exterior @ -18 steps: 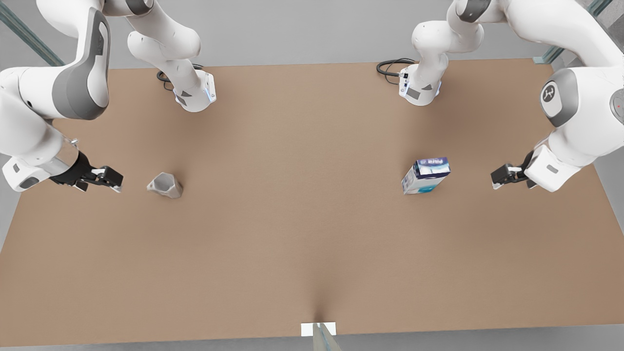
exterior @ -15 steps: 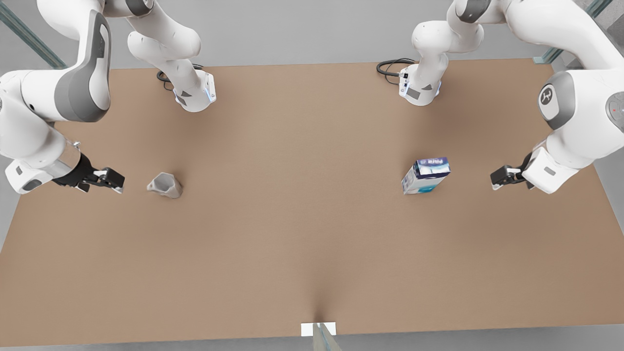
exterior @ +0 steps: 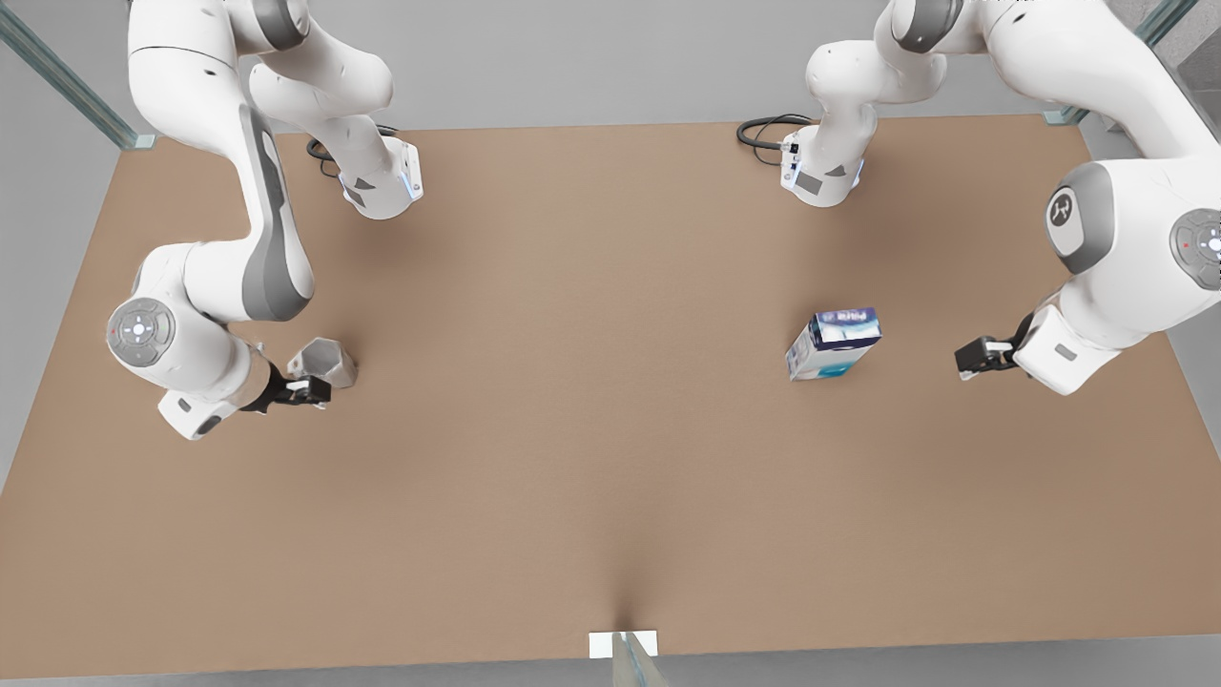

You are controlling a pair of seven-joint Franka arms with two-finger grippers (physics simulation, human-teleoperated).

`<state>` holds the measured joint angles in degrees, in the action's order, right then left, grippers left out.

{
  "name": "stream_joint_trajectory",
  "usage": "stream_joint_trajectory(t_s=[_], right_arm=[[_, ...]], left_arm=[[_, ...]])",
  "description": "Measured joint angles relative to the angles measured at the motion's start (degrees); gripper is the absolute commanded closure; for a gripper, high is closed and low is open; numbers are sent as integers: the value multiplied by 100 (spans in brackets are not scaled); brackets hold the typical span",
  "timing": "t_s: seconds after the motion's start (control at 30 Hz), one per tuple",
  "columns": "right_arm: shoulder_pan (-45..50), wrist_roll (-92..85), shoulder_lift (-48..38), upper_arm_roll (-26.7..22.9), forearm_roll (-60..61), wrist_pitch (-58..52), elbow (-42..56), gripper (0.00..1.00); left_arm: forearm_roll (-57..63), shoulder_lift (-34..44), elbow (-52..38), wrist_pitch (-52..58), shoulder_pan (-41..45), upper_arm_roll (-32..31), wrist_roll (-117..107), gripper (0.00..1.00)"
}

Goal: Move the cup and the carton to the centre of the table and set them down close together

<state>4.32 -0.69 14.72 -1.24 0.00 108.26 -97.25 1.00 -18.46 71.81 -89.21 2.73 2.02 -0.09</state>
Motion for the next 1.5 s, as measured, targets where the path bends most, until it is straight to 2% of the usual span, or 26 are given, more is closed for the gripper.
stream_joint_trajectory(t_s=[0.2,0.3,0.4,0.57,0.7,0.87,1.0,1.03,1.13,1.23,1.33,1.5], right_arm=[[19,-15,485,-7,-13,375,-117,0],[45,6,204,0,-9,1050,-996,0],[52,12,209,1,-9,1283,-1261,0],[165,60,-698,4,-9,1291,-2178,0],[155,60,-634,8,-9,1972,-2742,0],[166,51,-626,9,-9,2096,-2972,0],[165,25,-376,1,-26,2906,-3042,0],[166,30,-359,1,-27,3475,-3315,0],[167,56,-360,1,-26,3429,-3331,0],[272,165,-677,1,-26,2711,-3305,0],[230,166,-791,1,-27,2737,-3584,0],[166,166,-511,-8,-26,3069,-3694,0]], left_arm=[[-57,0,-9,34,18,0,-42,0],[-67,-18,-1,19,15,-9,-88,0],[-75,-54,-9,1,12,-9,-81,0],[-81,-119,-9,0,8,-9,-80,0],[-83,-167,-11,0,8,-9,-84,0],[-83,-263,-9,9,6,-9,-70,0],[-69,-281,4,9,-1,-8,-79,0],[-64,-315,1,17,-1,-9,-80,0],[-55,-317,-1,18,-1,-9,-79,0],[-51,-312,-9,44,3,-8,-79,0],[-51,-317,4,53,5,-8,-89,0],[-55,-378,17,59,0,-9,-132,0]])
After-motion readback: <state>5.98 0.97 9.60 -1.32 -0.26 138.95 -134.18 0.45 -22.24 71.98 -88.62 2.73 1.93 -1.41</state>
